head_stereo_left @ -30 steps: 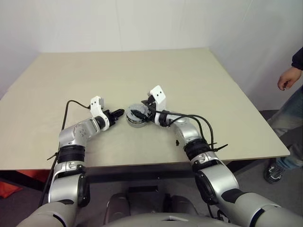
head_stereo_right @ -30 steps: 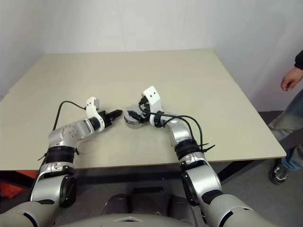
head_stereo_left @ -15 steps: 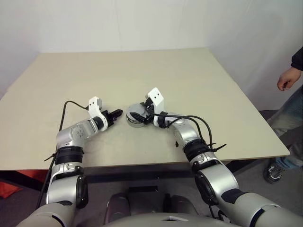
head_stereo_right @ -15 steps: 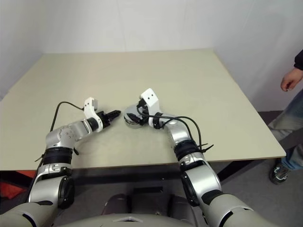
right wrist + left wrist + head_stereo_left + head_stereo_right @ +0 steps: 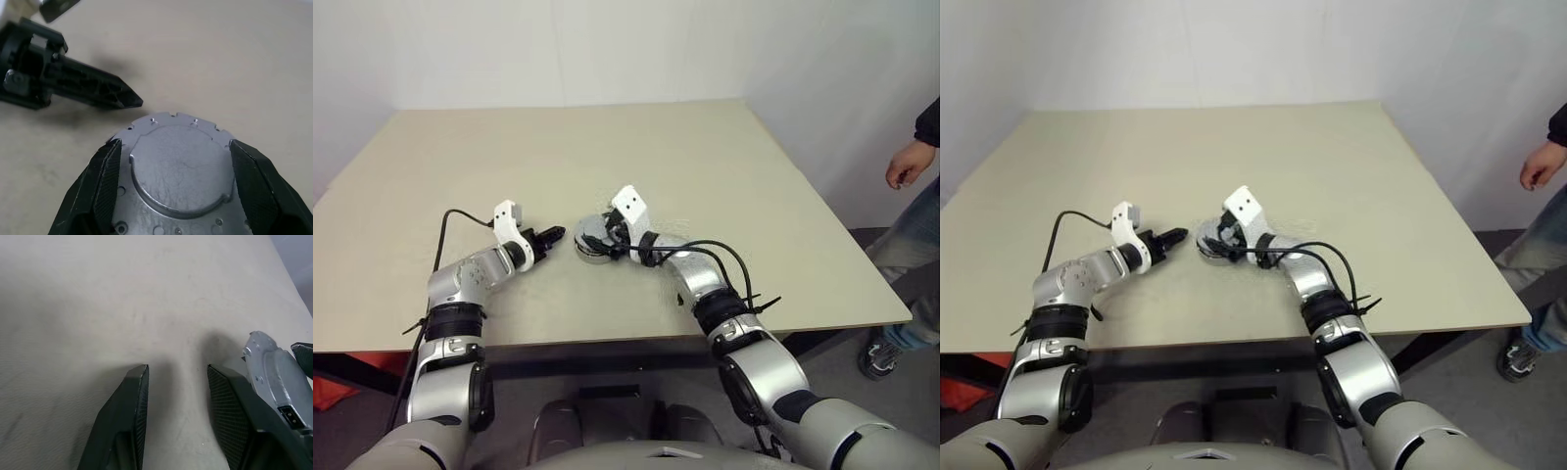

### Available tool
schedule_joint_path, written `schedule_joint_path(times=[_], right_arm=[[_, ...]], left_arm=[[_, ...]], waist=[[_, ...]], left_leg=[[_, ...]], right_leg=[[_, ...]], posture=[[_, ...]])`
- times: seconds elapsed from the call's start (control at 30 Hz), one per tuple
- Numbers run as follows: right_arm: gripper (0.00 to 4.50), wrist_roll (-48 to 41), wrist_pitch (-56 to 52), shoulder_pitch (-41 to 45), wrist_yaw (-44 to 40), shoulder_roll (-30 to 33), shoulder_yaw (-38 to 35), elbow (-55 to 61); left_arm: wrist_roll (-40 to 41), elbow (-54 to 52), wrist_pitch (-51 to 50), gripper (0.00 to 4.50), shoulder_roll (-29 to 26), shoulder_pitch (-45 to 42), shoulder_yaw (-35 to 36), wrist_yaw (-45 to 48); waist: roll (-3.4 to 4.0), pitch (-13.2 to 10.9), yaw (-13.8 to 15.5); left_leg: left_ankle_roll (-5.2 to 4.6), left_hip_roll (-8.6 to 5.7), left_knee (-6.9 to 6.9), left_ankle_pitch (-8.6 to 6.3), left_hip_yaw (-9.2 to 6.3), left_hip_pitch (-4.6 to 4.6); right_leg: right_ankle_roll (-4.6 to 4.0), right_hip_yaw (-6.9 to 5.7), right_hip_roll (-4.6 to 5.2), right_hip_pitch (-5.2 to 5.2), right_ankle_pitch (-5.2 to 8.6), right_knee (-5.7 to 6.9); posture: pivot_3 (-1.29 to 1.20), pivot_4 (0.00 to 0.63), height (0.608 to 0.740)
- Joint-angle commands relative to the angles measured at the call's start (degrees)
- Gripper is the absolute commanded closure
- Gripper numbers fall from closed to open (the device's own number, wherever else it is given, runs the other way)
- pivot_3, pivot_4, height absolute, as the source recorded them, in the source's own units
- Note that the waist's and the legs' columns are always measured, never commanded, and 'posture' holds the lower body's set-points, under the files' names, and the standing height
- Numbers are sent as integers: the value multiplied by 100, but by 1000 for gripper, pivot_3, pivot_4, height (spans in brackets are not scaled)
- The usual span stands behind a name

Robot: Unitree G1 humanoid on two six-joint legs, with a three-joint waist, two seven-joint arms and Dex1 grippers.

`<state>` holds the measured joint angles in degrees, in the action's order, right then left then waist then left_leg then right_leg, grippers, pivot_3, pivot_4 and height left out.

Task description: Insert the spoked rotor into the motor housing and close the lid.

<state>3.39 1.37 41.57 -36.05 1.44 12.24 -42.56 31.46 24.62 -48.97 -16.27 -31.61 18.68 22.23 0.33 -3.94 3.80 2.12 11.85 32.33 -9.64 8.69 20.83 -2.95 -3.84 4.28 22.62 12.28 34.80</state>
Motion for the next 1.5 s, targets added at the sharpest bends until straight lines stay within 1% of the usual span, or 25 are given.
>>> schedule_joint_path(times=[0.03,0.43,0.57,0.87,1.1,1.5], right_arm=[[580,237,162,147,121,53,147,-3],[580,120,102,169,50,27,74,-25],[1308,44,55,207,21,15,13,-105],[1323,2,16,228,-57,34,-17,-110],[1323,-405,-269,242,-553,66,-240,208],[1323,-171,-11,128,-543,84,6,98]], left_arm=[[-77,83,73,2475,-170,53,165,-163],[-82,147,130,2475,-180,22,198,-169],[-78,195,159,2475,-226,-15,231,-174],[-65,270,216,2475,-253,-51,228,-173],[-68,303,228,2475,-253,-66,218,-168],[-51,247,205,2475,-256,-35,225,-174]], waist=[[0,0,0],[0,0,0],[0,0,1],[0,0,1],[0,0,7],[0,0,8]], left_leg=[[1,0,0,0,0,0],[1,0,0,0,0,-4],[1,0,0,1,0,-6],[1,0,0,1,0,-16],[1,0,0,1,-1,-16],[1,0,0,1,-1,-16]], right_leg=[[0,0,0,0,0,0],[0,1,0,-3,0,1],[0,1,0,-4,0,2],[0,2,0,-14,0,2],[0,2,0,-16,0,1],[0,1,0,-15,0,1]], posture=[[0,0,740],[0,0,740],[0,0,740],[0,0,740],[0,0,740],[0,0,740]])
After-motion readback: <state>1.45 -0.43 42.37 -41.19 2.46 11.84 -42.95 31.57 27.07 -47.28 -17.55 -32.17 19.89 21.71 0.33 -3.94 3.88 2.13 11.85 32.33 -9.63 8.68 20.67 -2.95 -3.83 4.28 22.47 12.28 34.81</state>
